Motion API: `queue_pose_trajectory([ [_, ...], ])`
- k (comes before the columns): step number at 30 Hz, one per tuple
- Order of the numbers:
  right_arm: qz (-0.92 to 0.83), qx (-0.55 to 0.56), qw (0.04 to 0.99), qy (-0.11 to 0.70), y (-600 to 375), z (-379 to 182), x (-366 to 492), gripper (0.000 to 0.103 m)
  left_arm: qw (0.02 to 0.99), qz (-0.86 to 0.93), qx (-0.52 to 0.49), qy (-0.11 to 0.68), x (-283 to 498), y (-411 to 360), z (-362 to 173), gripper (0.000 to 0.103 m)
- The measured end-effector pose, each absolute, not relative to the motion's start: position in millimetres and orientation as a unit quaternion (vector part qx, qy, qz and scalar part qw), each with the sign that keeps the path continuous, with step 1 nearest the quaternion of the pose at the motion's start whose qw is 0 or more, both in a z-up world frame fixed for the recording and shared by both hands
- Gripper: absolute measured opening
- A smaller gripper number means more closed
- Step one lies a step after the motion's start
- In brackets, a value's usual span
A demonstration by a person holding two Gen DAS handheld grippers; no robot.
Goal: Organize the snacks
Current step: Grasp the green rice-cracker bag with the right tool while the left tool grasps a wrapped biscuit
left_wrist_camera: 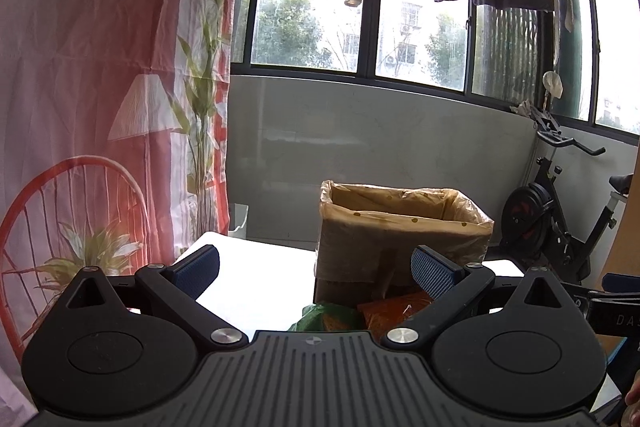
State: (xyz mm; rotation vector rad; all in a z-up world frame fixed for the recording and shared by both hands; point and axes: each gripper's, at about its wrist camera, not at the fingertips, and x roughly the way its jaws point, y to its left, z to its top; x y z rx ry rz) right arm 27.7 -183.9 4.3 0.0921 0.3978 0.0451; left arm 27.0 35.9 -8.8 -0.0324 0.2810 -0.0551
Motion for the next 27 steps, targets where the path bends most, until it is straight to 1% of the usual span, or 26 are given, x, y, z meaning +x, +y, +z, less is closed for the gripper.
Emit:
queue_pose_trajectory([
  [2,0.02,0.039,0.985,0.164,-187.1,1.2,27.8,0.103,0.99,-0.029,-0.002,0.141,37.0,32.9,-13.7,0.103],
  [4,0.012,0.029,0.99,0.139,-189.9,-4.9,33.9,0.103,0.987,-0.035,0.006,0.158,50.3,29.0,-22.9,0.103],
  [7,0.006,0.034,0.989,0.141,-194.9,-16.4,51.5,0.103,0.98,-0.049,0.0,0.195,72.3,25.8,-43.8,0.103],
  [11,0.024,0.03,0.985,0.167,-200.4,-36.4,74.9,0.103,0.973,-0.071,-0.01,0.219,99.8,24.0,-75.7,0.103],
  [16,0.03,0.007,0.976,0.217,-204.1,-70.8,104.0,0.102,0.971,-0.095,-0.009,0.22,123.4,15.8,-107.5,0.102],
  [17,0.035,0.011,0.973,0.226,-206.6,-78.3,109.2,0.102,0.971,-0.097,-0.003,0.219,127.0,12.4,-113.7,0.101],
  [21,0.039,0.012,0.966,0.254,-212.3,-104.3,123.8,0.098,0.962,-0.115,0.029,0.245,139.4,-1.5,-139.2,0.09],
  [27,0.056,0.007,0.951,0.305,-212.4,-138.0,138.5,0.097,0.946,-0.16,0.047,0.277,144.0,-13.3,-171.8,0.085],
])
